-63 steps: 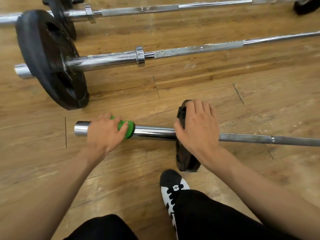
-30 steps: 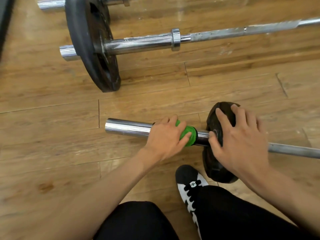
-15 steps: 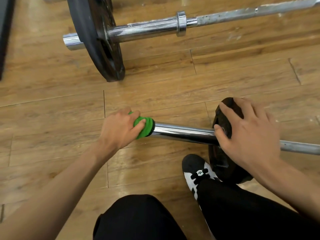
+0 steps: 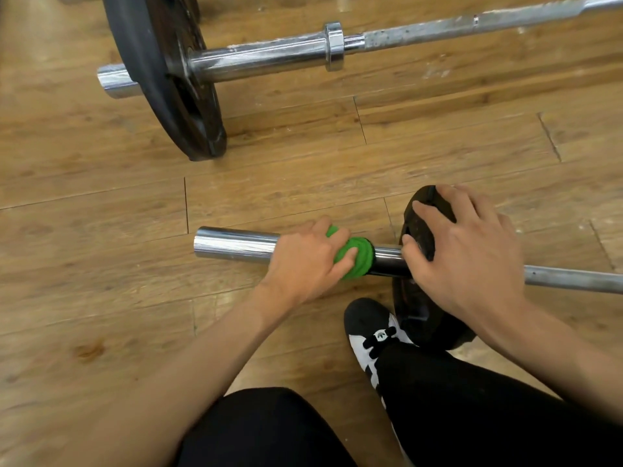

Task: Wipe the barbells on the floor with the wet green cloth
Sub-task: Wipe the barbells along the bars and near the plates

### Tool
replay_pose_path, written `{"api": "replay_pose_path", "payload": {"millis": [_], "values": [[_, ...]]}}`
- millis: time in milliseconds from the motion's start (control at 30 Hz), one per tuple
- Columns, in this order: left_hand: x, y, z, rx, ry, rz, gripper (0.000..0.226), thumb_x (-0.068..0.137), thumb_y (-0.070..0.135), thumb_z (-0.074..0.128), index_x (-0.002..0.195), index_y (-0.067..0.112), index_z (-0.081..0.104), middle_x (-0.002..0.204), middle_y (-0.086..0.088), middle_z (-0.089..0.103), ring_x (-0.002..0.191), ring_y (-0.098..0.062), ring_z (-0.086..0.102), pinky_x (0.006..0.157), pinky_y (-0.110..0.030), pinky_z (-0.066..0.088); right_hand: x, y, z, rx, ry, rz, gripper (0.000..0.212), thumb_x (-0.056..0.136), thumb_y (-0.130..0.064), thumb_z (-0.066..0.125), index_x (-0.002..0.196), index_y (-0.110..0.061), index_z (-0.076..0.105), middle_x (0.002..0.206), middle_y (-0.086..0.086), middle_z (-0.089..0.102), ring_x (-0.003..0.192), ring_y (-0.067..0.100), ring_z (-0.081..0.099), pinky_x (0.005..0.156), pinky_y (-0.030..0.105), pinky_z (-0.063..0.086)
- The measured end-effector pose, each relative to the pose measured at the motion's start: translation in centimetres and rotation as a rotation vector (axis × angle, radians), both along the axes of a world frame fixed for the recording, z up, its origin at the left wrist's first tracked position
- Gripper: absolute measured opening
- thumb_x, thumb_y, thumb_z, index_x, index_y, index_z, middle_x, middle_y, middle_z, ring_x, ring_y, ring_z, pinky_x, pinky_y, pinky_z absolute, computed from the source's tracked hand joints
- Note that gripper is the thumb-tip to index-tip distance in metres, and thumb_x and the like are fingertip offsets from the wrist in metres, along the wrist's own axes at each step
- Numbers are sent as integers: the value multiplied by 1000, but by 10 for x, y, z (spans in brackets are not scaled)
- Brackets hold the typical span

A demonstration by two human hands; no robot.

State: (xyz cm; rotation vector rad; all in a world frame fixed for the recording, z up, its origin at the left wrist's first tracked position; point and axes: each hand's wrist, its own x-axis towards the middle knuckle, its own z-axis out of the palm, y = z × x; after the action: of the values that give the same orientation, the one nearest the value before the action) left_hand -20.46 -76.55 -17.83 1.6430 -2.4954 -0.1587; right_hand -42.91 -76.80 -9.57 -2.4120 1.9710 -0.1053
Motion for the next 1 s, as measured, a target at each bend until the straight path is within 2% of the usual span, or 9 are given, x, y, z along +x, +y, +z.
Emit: {"api": "replay_pose_path", "payload": {"millis": [133, 233, 400, 533, 633, 733, 800, 900, 1000], "values": [[73, 5, -5, 36, -11, 114, 40, 101, 44, 41, 95, 12, 64, 90, -15, 62, 71, -36, 61, 61, -42, 50, -2, -3, 0, -3, -20, -12, 58, 90, -49, 47, 128, -13, 71, 146, 14, 56, 137, 35, 45, 98, 56, 45], [131, 4, 2, 66, -7, 227, 43, 101, 43, 36, 94, 9, 62, 91, -17, 58, 74, -38, 58, 63, -45, 49, 1, -9, 0, 13, 14, -23, 59, 88, -51, 48, 130, -15, 70, 144, 13, 56, 133, 37, 47, 98, 54, 43], [111, -3, -1, -12, -85, 392, 40, 97, 37, 41, 91, 8, 69, 89, -18, 61, 77, -37, 56, 66, -43, 42, 6, -29, 1, 15, 6, -44, 61, 85, -52, 48, 129, -15, 70, 141, 12, 60, 129, 37, 52, 102, 52, 42], [34, -13, -8, -49, -42, 264, 43, 101, 45, 42, 103, 10, 68, 98, -17, 64, 86, -32, 60, 77, -43, 47, 6, -54, 4, -38, -58, -29, 59, 88, -49, 49, 128, -10, 69, 144, 19, 56, 129, 42, 50, 110, 53, 35], [-29, -18, -16, -105, -104, 44, 50, 102, 52, 42, 119, 10, 65, 116, -17, 64, 98, -32, 60, 84, -44, 49, 1, -65, 5, -194, -93, -24, 49, 92, -41, 51, 118, -5, 72, 128, 20, 63, 118, 41, 52, 104, 49, 34], [-27, -27, -19, -170, -157, -73, 57, 102, 54, 42, 133, 10, 61, 125, -19, 61, 100, -35, 56, 84, -45, 45, -2, -61, 0, -238, -77, -48, 46, 93, -40, 52, 114, -5, 73, 116, 19, 66, 109, 40, 53, 100, 47, 32], [1, -30, -17, -151, -144, -24, 56, 102, 55, 41, 127, 11, 63, 118, -20, 61, 95, -35, 57, 79, -43, 43, -6, -49, -3, -226, -66, -25, 48, 92, -40, 53, 121, -6, 70, 126, 21, 62, 115, 42, 51, 107, 49, 31], [62, -31, -14, -89, -148, 116, 53, 101, 54, 42, 117, 9, 65, 107, -19, 58, 91, -35, 55, 76, -43, 39, -7, -33, -6, -213, -55, 26, 54, 94, -40, 52, 137, -9, 60, 146, 23, 49, 134, 43, 44, 122, 52, 20], [114, -31, -9, -57, -111, 264, 48, 100, 48, 42, 109, 7, 64, 101, -19, 55, 86, -36, 52, 76, -46, 39, -4, -34, -7, -220, -74, 13, 57, 93, -45, 53, 139, -11, 59, 149, 21, 49, 135, 41, 42, 121, 53, 22]]}}
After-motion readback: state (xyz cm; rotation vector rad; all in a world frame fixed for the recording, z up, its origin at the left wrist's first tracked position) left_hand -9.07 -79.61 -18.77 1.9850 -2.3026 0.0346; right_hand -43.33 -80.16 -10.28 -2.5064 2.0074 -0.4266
